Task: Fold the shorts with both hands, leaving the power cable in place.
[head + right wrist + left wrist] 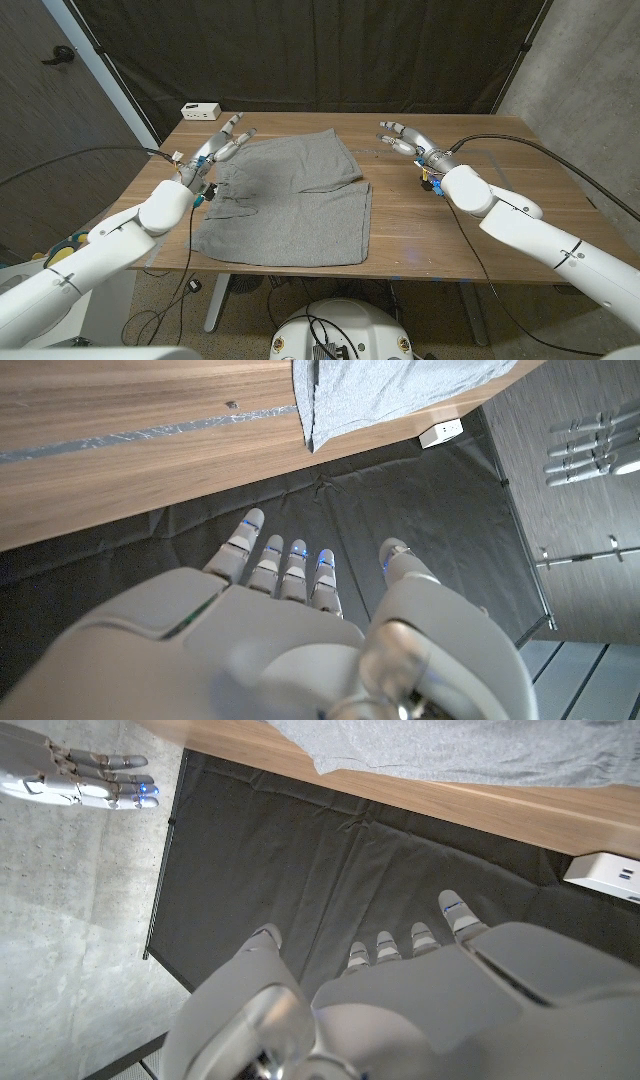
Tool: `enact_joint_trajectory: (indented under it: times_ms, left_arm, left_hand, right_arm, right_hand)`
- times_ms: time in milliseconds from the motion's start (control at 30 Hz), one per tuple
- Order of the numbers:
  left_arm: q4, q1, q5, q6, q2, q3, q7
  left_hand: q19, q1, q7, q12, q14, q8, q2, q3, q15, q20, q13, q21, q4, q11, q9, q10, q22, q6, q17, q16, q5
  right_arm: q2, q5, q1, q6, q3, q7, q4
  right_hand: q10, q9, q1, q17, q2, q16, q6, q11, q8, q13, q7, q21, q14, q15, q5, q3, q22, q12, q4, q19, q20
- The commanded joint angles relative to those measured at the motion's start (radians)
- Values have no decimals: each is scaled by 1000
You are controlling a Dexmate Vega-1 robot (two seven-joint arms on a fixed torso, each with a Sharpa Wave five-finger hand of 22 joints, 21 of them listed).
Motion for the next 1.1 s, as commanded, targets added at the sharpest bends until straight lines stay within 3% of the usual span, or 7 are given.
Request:
enact_joint_trajectory:
  times_ms: [33, 200, 300, 333, 667, 1100]
  left_arm:
    - [-89, 158, 62, 58, 41, -137, 13]
    - [-120, 223, 88, 76, 29, -201, -1]
    - [-140, 268, 110, 88, 17, -246, -11]
    - [-147, 279, 118, 92, 11, -257, -16]
    - [-212, 386, 193, 119, -59, -361, -82]
    - [-267, 443, 289, 164, -132, -400, -169]
  left_hand:
    - [-3, 13, 5, 0, -12, -1, -4, 11, -2, 2, 4, -6, -2, 2, 6, -22, 2, -29, 5, -1, -9]
    - [-3, 16, 6, -1, -11, -1, -5, 16, -4, 2, 4, -7, -3, 6, 6, -22, 3, -28, 5, 0, -15]
    - [-4, 18, 5, -4, -13, -1, -6, 19, -1, 2, 4, -9, -4, -8, 6, -26, 3, -29, 5, -1, -20]
    - [-4, 19, 5, -3, -13, -1, -6, 20, -2, 2, 4, -10, -4, 2, 6, -24, 3, -29, 5, -1, -22]
    - [-8, 25, 4, -4, -15, -2, -12, 26, -3, -1, 5, -15, -9, 1, 6, -20, 3, -34, 5, -2, -33]
    - [-3, 40, 7, -1, -11, 2, -22, 33, -4, -4, 5, -18, -24, 0, 6, -6, 3, -24, 4, -1, -44]
  right_arm:
    - [-40, -98, -35, -79, -11, 27, -126]
    - [-53, -143, -40, -125, -21, 44, -173]
    - [-61, -169, -42, -148, -29, 56, -196]
    - [-64, -175, -43, -157, -31, 64, -206]
    - [-82, -258, -68, -198, -54, 84, -271]
    - [-85, -317, -88, -238, -72, 134, -322]
  right_hand:
    - [13, 5, 14, 3, 2, 4, 11, -2, 3, 2, -2, 2, 10, 1, -3, 10, 2, 4, -1, 10, -1]
    - [15, 5, 17, 3, 0, 4, 14, -5, 2, 2, -4, 2, 12, -5, -4, 12, 2, 2, -1, 11, -2]
    - [17, 5, 18, 3, 0, 5, 15, -5, 2, 2, -5, 1, 14, -6, -5, 13, 2, 1, -1, 13, -1]
    - [19, 5, 19, 3, 0, 5, 15, -5, 1, 2, -6, 1, 14, -5, -5, 14, 2, 2, -1, 13, -1]
    - [37, 6, 25, 3, -2, 6, 26, -9, 1, 2, -10, 0, 24, -10, -7, 19, 1, 2, -2, 18, 0]
    - [49, 6, 35, 2, -4, 9, 36, -16, 0, 2, -13, -1, 40, -16, -8, 26, 1, 0, -7, 25, 1]
